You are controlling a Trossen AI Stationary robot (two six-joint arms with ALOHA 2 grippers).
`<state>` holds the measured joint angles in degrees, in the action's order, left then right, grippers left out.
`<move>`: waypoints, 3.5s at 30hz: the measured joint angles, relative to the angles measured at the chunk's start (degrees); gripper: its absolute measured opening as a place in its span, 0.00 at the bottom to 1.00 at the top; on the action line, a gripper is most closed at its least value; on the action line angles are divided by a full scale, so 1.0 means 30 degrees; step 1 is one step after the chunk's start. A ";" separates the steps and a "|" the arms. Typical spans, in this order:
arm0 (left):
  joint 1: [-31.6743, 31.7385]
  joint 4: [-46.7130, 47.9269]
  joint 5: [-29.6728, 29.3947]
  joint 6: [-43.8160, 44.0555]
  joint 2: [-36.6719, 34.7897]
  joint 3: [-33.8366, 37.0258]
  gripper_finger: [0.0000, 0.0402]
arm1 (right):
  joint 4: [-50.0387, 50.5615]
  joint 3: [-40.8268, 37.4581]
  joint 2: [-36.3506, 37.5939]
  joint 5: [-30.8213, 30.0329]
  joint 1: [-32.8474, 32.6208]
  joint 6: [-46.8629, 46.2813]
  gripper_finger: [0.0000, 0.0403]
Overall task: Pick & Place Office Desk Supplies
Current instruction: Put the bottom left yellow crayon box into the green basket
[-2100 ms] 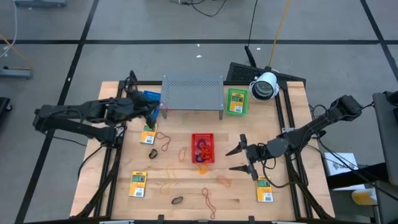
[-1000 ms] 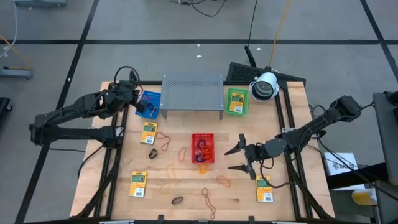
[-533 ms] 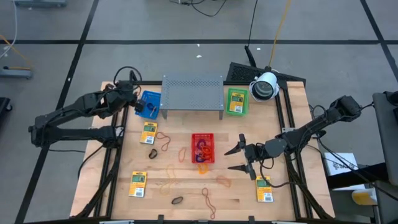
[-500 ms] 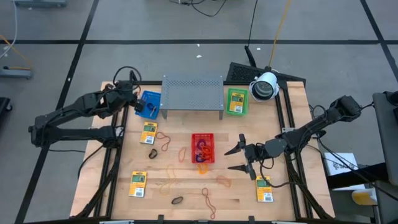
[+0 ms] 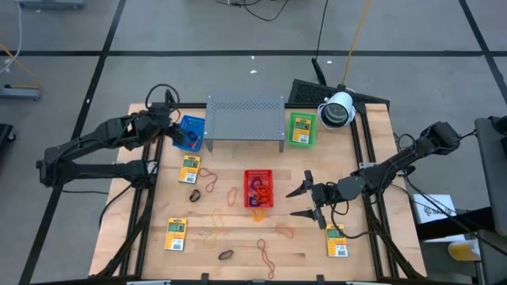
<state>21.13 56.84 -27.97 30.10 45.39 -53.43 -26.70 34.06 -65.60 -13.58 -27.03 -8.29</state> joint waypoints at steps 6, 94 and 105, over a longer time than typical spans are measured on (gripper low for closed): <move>-0.1100 -0.0147 0.4894 0.0628 -0.0019 0.0266 0.52 | 0.0001 0.0000 0.0000 0.0057 -0.0007 -0.0364 0.64; -1.6942 -0.6770 1.3296 0.9680 0.4792 0.8240 0.52 | -0.1733 0.0000 -0.2863 0.2060 0.1064 -0.0712 0.64; -1.6971 -0.6860 1.3984 1.0017 0.5620 0.8240 0.52 | -0.1678 0.0000 -0.2863 0.2060 0.1064 -0.0725 0.64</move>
<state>-29.78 36.26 13.99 60.15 62.25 -28.71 -31.74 34.06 -74.19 -7.40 -23.83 -10.47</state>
